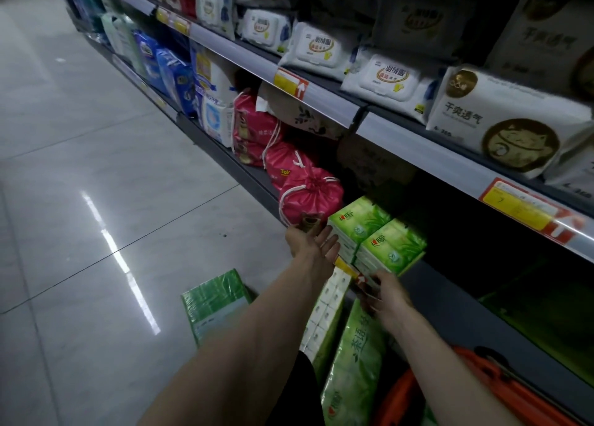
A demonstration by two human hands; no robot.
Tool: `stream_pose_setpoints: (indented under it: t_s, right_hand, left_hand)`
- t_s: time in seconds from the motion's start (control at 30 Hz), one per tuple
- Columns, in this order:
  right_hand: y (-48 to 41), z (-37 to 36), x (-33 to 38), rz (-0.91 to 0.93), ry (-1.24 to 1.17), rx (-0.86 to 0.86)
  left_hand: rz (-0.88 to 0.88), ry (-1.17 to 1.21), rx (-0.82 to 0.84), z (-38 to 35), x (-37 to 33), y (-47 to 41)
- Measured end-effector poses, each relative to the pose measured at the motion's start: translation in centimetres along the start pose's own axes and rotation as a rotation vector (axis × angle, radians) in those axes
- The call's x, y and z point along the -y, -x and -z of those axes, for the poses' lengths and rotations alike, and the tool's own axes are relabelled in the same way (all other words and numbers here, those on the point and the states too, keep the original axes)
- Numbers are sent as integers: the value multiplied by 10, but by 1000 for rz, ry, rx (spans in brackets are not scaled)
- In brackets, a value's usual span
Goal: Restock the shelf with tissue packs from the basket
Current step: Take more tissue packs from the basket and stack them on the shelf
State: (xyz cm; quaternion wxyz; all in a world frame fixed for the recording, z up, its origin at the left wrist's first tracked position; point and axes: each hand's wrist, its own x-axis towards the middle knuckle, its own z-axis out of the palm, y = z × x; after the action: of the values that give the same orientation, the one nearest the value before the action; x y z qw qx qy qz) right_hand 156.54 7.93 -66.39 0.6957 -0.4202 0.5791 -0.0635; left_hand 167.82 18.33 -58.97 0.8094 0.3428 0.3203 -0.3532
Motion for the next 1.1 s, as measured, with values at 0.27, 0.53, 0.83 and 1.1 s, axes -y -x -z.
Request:
stream_pose_setpoints:
  t_s: [0.27,0.53,0.83,1.1]
  right_hand:
    - [41,-46,-9,31,145,274]
    - [57,-91,-48,77,402,455]
    - [14,-125,-119,22,641,447]
    - [-14,-147,-163,34,793,548]
  left_hand:
    - [-31,125,294,-8,-41,56]
    - [-355,-198,-241,185,-87,15]
    - [-69,-333,-569,331,-40,-32]
    - [10,-298,-440,330,-25,-55]
